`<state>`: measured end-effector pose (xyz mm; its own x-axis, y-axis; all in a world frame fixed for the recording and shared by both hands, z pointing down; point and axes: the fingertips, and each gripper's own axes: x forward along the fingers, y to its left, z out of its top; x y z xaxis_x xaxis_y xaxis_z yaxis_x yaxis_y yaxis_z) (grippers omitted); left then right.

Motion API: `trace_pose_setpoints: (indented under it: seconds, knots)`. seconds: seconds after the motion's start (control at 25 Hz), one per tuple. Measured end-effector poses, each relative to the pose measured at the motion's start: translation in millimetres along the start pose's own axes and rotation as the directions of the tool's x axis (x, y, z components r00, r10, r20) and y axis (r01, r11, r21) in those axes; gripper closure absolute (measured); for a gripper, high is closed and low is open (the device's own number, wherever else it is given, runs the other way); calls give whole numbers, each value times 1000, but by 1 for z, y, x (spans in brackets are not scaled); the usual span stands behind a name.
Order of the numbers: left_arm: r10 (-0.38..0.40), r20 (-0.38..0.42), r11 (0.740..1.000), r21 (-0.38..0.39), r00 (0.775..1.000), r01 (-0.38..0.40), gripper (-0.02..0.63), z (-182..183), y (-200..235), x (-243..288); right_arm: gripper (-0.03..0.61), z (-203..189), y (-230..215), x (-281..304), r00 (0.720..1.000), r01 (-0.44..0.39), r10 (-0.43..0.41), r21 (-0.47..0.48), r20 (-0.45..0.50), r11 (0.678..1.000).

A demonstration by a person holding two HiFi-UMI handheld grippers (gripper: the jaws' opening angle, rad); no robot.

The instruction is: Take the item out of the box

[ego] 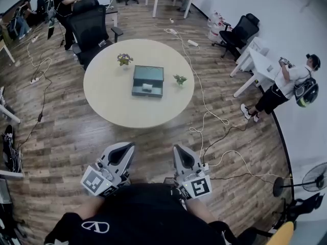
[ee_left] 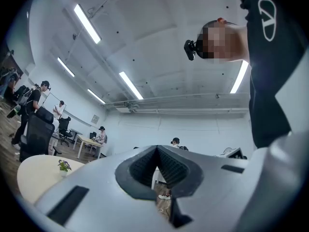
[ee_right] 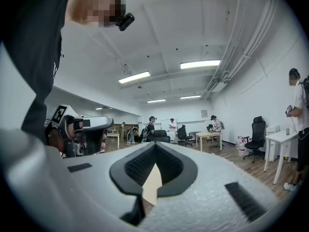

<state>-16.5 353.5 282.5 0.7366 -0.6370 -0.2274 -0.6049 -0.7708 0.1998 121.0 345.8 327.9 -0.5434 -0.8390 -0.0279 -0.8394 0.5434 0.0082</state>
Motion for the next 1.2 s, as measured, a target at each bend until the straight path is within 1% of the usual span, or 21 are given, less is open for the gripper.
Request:
trace_pose_setpoints:
  seconds: [0.16, 0.36, 0.6, 0.8, 0.92, 1.04, 1.2]
  knots:
    - [2, -7, 1000, 2, 1000, -2, 609, -3, -4, 0, 572, 1, -5, -5, 1000, 13, -13, -22, 3, 1000]
    - [13, -17, 1000, 2, 1000, -13, 609, -8, -6, 5, 572, 0, -13, -8, 1000, 14, -14, -18, 9, 1000]
    - [33, -28, 999, 2, 999, -32, 609, -16, -8, 16, 572, -3, -27, -11, 1000, -8, 8, -35, 4, 999]
    - [66, -17, 997, 29, 998, -66, 609, -22, -19, 28, 572, -6, -47, -23, 999, -23, 23, -29, 22, 999]
    - [103, 4, 993, 62, 995, -103, 609, -22, -28, 37, 572, -11, -58, -26, 998, -51, 52, -18, 37, 999]
    - [125, -8, 990, 61, 992, -124, 609, -33, -36, 40, 572, -14, -67, -27, 996, -80, 80, -5, 47, 997]
    - [161, 16, 982, 94, 987, -161, 609, -30, -41, 56, 572, -17, -80, -26, 992, -105, 105, 5, 64, 994]
